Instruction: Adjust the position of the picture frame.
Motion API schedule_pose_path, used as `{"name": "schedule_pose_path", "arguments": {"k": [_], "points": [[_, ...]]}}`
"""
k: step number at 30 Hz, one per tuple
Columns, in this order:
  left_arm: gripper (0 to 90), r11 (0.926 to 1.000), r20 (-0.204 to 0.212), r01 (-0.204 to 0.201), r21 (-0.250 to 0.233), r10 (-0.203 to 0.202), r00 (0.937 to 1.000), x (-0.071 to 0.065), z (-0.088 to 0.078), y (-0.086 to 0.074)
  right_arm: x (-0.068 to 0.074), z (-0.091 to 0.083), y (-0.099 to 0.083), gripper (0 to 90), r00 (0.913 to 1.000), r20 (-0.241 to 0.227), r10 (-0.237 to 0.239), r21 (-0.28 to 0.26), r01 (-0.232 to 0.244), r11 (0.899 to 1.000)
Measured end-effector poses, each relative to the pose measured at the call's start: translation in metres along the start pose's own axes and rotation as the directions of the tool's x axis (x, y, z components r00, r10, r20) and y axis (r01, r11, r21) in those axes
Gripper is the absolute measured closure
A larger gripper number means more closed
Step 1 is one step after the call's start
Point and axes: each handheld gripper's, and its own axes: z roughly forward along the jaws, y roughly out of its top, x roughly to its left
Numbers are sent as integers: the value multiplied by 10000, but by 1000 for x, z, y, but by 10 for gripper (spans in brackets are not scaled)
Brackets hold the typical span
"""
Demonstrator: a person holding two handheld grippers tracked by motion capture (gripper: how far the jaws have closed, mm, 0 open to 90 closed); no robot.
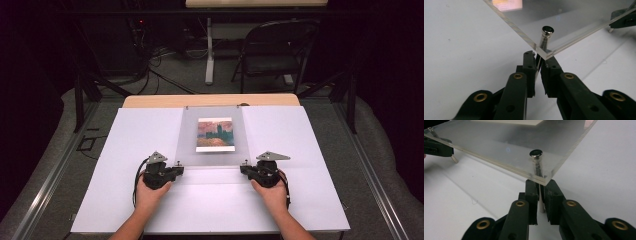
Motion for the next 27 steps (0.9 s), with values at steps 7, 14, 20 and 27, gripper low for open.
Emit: {"name": "schedule_pose_path", "arguments": {"k": [7,14,20,27], "points": [[507,9999,-40,-120,-71,120,9999,-3,1,-3,6,-3,-3,501,9986,315,-426,-180,432,9989],[362,9971,-374,-764,-57,761,9964,-14,-2,-4,19,-10,-6,405,9910,720,-1130,-202,1147,9932],[359,9981,-346,-601,137,606,9976,-19,-10,-8,19,-19,-6,384,9902,773,-1167,30,1168,9931],[359,9975,-305,-701,16,701,9971,-24,-32,-15,19,-46,-9,389,9918,593,-1129,-16,1132,9936]]}}
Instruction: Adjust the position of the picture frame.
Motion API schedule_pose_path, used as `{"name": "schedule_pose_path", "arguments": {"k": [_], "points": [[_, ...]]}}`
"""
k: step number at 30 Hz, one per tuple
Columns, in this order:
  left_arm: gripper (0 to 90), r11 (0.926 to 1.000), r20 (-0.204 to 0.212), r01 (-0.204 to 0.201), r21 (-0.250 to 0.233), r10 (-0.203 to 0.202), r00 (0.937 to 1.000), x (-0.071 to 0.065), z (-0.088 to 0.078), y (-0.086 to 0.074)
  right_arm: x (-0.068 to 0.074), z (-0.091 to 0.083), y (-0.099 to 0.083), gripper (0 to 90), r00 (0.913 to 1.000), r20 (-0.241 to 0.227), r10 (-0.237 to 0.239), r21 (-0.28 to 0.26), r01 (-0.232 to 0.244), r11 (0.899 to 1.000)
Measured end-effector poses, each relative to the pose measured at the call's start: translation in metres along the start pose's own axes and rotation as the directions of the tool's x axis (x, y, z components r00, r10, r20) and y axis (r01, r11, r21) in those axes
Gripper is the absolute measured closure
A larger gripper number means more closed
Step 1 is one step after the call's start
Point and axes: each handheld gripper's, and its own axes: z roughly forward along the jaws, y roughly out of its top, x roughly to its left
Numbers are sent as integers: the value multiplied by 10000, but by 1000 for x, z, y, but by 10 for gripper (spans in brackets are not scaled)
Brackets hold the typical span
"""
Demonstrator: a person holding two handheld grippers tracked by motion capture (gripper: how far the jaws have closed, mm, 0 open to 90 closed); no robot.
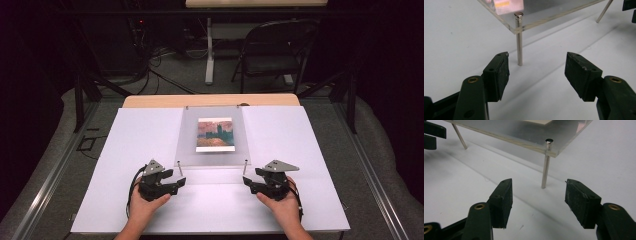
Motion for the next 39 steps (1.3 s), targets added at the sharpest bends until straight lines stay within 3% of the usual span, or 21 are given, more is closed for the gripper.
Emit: {"name": "schedule_pose_path", "arguments": {"k": [5,10,14,25,31,34,37,39], "points": [[359,9999,20,13,-121,-13,10000,3,-15,-4,-4,-24,-4,389,9994,35,-351,-245,352,9991],[361,9996,-348,111,-248,-119,9993,12,-28,-10,-16,-40,-10,384,9996,99,271,-588,-265,9979],[363,9984,-583,312,-473,-340,9977,20,-34,-11,-26,-42,-11,384,9965,254,801,-793,-779,9938],[360,9971,-1090,278,-710,-354,9934,27,-38,-10,-34,-42,-10,383,9941,383,1012,-982,-970,9904],[357,9930,-1177,357,-1128,-491,9918,34,-40,-7,-35,-42,-9,379,9943,418,983,-922,-942,9913],[357,9884,-836,793,-1292,-905,9924,43,-41,-4,-37,-43,-5,378,9935,404,1064,-839,-1028,9912],[357,9777,-493,1509,-1461,-1596,9860,54,-41,0,-41,-39,1,382,9943,250,1041,-600,-1025,9929],[361,9742,-366,1735,-1445,-1804,9829,60,-39,5,-45,-36,6,392,9940,232,1073,-533,-1059,9929]]}}
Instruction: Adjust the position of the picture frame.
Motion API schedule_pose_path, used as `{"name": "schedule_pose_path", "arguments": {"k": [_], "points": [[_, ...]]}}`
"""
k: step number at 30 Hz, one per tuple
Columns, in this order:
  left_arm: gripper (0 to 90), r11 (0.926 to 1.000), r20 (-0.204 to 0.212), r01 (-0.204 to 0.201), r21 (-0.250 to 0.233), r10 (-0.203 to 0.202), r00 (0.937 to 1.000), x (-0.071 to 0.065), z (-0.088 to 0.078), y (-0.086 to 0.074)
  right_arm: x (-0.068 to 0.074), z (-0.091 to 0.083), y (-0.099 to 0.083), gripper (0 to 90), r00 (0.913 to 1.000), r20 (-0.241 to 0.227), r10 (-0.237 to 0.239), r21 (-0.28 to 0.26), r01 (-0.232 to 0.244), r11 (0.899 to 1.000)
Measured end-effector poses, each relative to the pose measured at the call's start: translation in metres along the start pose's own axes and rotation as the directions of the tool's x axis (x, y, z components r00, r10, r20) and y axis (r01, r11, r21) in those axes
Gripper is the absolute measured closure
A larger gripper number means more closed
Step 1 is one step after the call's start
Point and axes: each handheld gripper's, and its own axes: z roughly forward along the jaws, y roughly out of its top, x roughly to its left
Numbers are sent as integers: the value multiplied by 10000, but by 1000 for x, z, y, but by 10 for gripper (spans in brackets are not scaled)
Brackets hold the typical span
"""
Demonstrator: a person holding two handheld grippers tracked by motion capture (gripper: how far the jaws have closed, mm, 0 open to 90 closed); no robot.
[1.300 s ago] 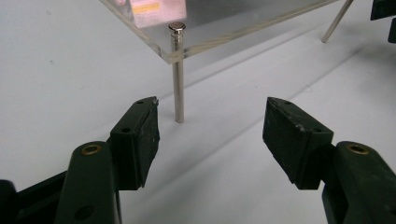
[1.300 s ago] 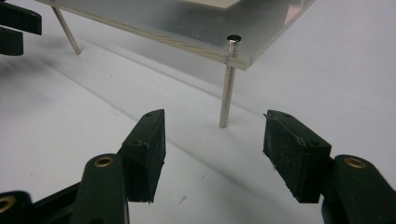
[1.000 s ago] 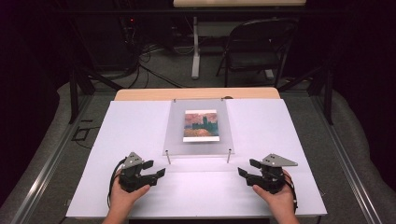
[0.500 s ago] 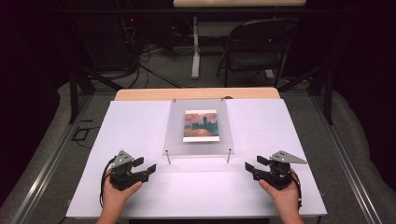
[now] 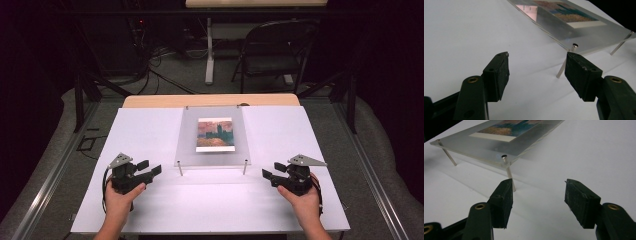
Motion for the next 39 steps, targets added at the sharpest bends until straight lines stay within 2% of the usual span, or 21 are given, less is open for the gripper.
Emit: {"name": "schedule_pose_path", "arguments": {"k": [2,3,4,11,15,19,22,26,27,30,33,36,39], "points": [[382,10000,-50,-63,42,63,10000,2,2,5,-3,3,3,392,10000,-48,23,21,-23,10000],[382,9999,-59,-151,61,151,9999,2,2,6,-5,6,8,392,10000,-15,14,214,-13,9998],[382,9993,-41,-365,63,366,9993,3,5,12,-7,8,9,392,10000,-10,-62,147,62,9999],[395,9941,407,-966,484,947,9947,5,26,42,-24,27,45,379,9999,36,138,341,-139,9993],[394,9927,541,-999,683,963,9939,5,42,68,-30,44,68,375,9994,-93,332,600,-326,9977],[391,9940,652,-752,792,702,9954,5,58,89,-33,63,94,369,9992,-200,334,831,-316,9960],[382,9948,708,-490,890,428,9966,6,70,102,-30,76,110,368,10000,-66,41,828,-35,9966],[377,9956,515,-242,906,195,9985,9,86,116,-30,95,125,368,10000,19,-35,795,33,9968],[377,9956,386,-182,925,147,9991,11,90,119,-31,99,128,368,9999,9,109,782,-109,9969],[378,9960,81,328,826,-336,9994,18,102,125,-34,114,135,369,9988,-9,495,850,-493,9952],[378,9941,-44,634,886,-633,9980,25,112,129,-34,126,138,369,9991,129,404,959,-414,9945],[379,9930,-108,622,1004,-614,9981,30,121,133,-32,137,141,378,9996,103,259,1049,-269,9941],[382,9912,108,567,1197,-584,9982,33,130,136,-32,145,141,409,9985,-28,539,973,-534,9938]]}}
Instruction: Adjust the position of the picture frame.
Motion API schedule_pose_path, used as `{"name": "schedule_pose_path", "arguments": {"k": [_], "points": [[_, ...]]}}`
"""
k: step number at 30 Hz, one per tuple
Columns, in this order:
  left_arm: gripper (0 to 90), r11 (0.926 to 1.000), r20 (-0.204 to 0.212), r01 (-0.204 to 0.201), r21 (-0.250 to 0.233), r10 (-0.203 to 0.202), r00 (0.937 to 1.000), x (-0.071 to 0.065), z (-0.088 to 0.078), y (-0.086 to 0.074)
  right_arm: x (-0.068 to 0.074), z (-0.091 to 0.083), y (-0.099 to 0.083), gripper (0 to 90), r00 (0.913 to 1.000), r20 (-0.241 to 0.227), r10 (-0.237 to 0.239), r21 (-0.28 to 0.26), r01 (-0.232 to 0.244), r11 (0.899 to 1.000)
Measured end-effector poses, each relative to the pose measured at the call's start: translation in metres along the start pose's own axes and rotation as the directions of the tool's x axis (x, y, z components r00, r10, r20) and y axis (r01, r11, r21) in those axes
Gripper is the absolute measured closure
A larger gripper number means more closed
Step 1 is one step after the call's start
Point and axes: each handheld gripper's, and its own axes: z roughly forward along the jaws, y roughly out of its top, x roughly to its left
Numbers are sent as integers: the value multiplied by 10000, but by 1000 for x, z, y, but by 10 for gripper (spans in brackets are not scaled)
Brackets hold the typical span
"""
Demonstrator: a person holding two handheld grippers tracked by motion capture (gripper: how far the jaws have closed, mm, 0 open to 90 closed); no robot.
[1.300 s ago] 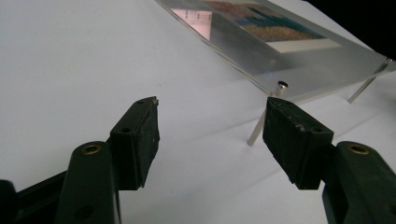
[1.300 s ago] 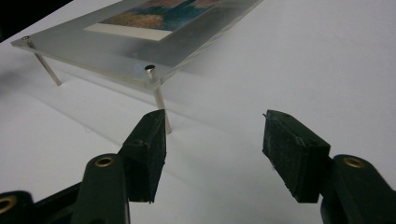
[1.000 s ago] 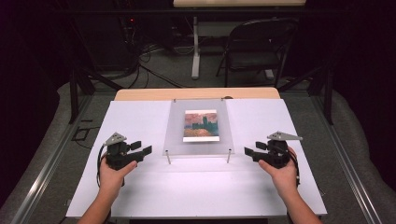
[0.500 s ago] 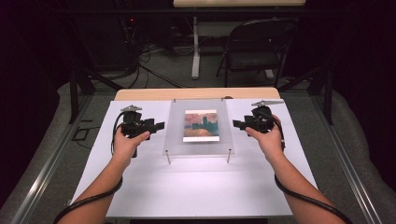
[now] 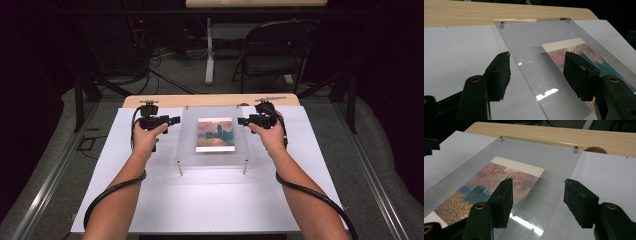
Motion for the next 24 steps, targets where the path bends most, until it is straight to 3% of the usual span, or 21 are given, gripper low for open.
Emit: {"name": "schedule_pose_path", "arguments": {"k": [3,8,13,19,24], "points": [[382,9996,-102,-97,270,99,9999,2,8,2,-1,7,1,409,10000,37,72,145,-73,9999],[379,9989,-179,149,449,-141,9997,3,20,-1,-3,18,3,397,9993,15,384,321,-384,9987],[375,9978,-217,329,572,-317,9993,2,31,-6,-3,27,1,383,9993,153,338,503,-346,9981],[373,9961,-21,410,777,-410,9992,-4,43,-11,-4,37,-7,371,9969,-146,777,934,-760,9927],[357,9946,1,503,910,-505,9987,-8,48,-13,-4,38,-10,363,9955,-160,936,814,-920,9924]]}}
